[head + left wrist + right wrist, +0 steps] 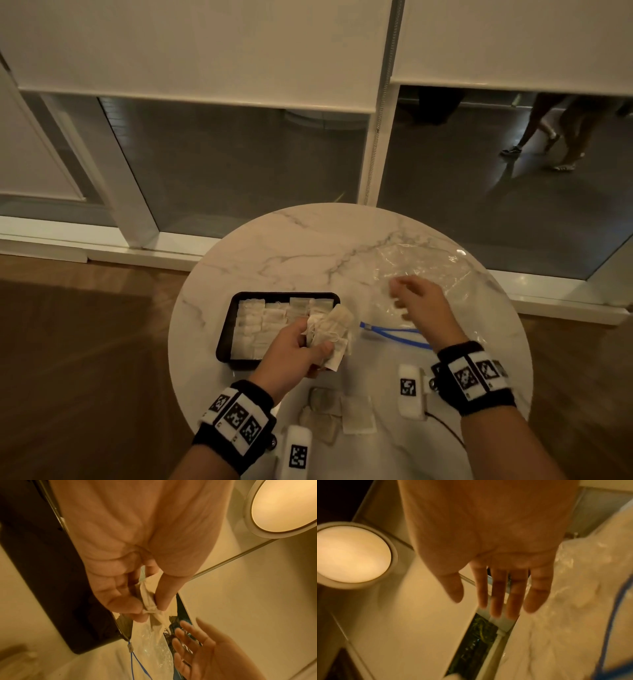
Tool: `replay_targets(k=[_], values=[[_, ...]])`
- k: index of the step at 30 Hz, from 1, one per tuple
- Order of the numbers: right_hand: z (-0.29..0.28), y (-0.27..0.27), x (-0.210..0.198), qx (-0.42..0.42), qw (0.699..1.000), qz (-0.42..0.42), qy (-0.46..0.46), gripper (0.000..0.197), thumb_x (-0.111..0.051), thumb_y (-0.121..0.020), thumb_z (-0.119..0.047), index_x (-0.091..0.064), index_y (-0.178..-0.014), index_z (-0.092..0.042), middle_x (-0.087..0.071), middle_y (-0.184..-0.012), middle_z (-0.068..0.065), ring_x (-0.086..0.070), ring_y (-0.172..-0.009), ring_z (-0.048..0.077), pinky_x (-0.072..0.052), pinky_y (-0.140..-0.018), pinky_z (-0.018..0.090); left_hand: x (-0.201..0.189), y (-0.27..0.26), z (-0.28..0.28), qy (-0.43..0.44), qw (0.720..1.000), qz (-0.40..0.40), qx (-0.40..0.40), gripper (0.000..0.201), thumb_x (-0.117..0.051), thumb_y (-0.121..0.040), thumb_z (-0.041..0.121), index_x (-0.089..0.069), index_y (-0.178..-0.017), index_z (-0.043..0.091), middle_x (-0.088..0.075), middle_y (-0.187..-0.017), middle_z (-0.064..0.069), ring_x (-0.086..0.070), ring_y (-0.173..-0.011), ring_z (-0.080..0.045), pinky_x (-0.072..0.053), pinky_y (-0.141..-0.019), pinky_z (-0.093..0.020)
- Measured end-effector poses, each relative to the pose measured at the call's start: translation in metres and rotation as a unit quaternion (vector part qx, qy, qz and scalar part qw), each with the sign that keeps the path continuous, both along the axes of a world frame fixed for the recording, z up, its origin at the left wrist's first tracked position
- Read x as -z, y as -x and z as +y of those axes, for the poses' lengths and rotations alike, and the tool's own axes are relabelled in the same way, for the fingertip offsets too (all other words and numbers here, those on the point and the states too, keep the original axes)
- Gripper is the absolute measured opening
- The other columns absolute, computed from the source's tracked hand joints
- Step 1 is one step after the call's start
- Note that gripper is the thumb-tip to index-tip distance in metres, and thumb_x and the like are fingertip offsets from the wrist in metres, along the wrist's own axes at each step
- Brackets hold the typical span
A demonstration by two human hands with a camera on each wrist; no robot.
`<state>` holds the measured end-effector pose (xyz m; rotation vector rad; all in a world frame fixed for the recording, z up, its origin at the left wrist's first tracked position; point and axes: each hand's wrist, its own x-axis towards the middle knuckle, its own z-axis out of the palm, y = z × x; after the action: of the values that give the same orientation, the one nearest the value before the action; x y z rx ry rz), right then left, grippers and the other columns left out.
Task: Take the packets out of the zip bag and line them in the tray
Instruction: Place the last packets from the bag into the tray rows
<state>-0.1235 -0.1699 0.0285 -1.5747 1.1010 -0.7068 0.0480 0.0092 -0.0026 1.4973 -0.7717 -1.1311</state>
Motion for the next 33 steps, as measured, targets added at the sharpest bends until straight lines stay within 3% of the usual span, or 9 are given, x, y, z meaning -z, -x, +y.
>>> replay_targets(k=[4,8,12,16,20,23,25,30,33], values=[[0.054,-0.006,0.007,-0.113,0.988,-0.045,-0.093,0.018,-0.068,-0.092,-0.035,-0.071,-0.108,-0.026,-0.074,-0.099,0.004,-0.069,-0.085,0.019,-0.056,-0.07,0.03,0.0,0.005,-0.002,-0.018,0.999,-0.037,0.011,0.023,-0.069,-0.095,0.021,-0.065,-0.117,0.024,-0.076,-0.093,-0.007,-0.066,-0.067,-0.016,-0.048,-0.056,-0.028],[0.071,-0.008,0.023,-0.083,0.978,-0.109,-0.155,0.018,-0.071,-0.09,-0.017,-0.071,-0.108,-0.021,-0.072,-0.101,0.018,-0.069,-0.081,0.022,-0.055,-0.069,0.034,-0.001,0.014,-0.001,-0.024,0.999,-0.036,0.018,0.018,-0.065,-0.098,0.026,-0.066,-0.115,0.025,-0.076,-0.093,-0.004,-0.066,-0.066,-0.015,-0.046,-0.054,-0.025],[0.069,-0.006,0.028,-0.064,0.978,-0.087,-0.177,0.034,-0.075,-0.088,-0.018,-0.064,-0.118,-0.027,-0.07,-0.105,0.014,-0.071,-0.089,0.026,-0.06,-0.073,0.039,-0.001,0.02,-0.002,-0.031,0.998,-0.039,0.034,0.015,-0.059,-0.101,0.029,-0.068,-0.113,0.026,-0.074,-0.088,-0.001,-0.066,-0.067,-0.017,-0.047,-0.054,-0.025],[0.07,-0.001,0.028,-0.096,0.974,-0.06,-0.194,0.016,-0.069,-0.093,-0.021,-0.07,-0.109,-0.018,-0.075,-0.094,0.009,-0.071,-0.078,0.021,-0.056,-0.063,0.034,-0.002,0.02,-0.002,-0.05,0.996,-0.06,0.047,0.013,-0.06,-0.101,0.027,-0.069,-0.109,0.022,-0.072,-0.086,0.0,-0.066,-0.067,-0.015,-0.048,-0.055,-0.026],[0.059,0.01,0.041,-0.022,0.981,0.028,-0.192,0.023,-0.061,-0.097,-0.036,-0.07,-0.103,-0.016,-0.071,-0.098,0.011,-0.066,-0.082,0.022,-0.057,-0.073,0.035,0.004,0.016,-0.001,-0.076,0.968,-0.217,0.102,0.008,-0.063,-0.097,0.026,-0.069,-0.103,0.025,-0.071,-0.092,0.006,-0.066,-0.075,-0.004,-0.053,-0.065,-0.021],[0.043,0.025,0.059,0.088,0.981,0.08,-0.155,0.032,-0.063,-0.094,-0.028,-0.063,-0.121,-0.01,-0.065,-0.109,0.01,-0.065,-0.093,0.024,-0.057,-0.075,0.036,0.008,0.018,-0.002,-0.092,0.931,-0.331,0.125,0.012,-0.066,-0.093,0.033,-0.07,-0.099,0.023,-0.071,-0.092,0.004,-0.065,-0.081,-0.008,-0.056,-0.075,-0.029],[0.034,0.033,0.067,0.156,0.97,0.028,-0.182,0.044,-0.064,-0.093,-0.019,-0.054,-0.133,-0.004,-0.063,-0.107,0.012,-0.066,-0.093,0.027,-0.058,-0.076,0.037,0.003,0.022,-0.004,-0.097,0.909,-0.388,0.119,0.02,-0.065,-0.093,0.039,-0.069,-0.109,0.028,-0.071,-0.098,0.007,-0.064,-0.083,-0.005,-0.053,-0.073,-0.022],[0.018,0.046,0.067,0.245,0.877,-0.232,-0.342,0.025,-0.066,-0.092,-0.006,-0.059,-0.113,0.005,-0.058,-0.084,0.017,-0.061,-0.076,0.027,-0.057,-0.064,0.032,-0.013,0.032,-0.022,-0.1,0.865,-0.477,0.117,0.032,-0.064,-0.09,0.042,-0.065,-0.119,0.031,-0.069,-0.1,0.011,-0.064,-0.091,-0.008,-0.056,-0.083,-0.028],[0.008,0.048,0.068,0.27,0.829,-0.298,-0.39,0.027,-0.068,-0.091,-0.008,-0.058,-0.115,-0.001,-0.057,-0.099,0.017,-0.062,-0.084,0.026,-0.057,-0.065,0.028,-0.015,0.045,-0.043,-0.078,0.857,-0.492,0.135,0.028,-0.063,-0.092,0.045,-0.065,-0.118,0.033,-0.067,-0.104,0.011,-0.062,-0.095,-0.008,-0.055,-0.087,-0.03]])
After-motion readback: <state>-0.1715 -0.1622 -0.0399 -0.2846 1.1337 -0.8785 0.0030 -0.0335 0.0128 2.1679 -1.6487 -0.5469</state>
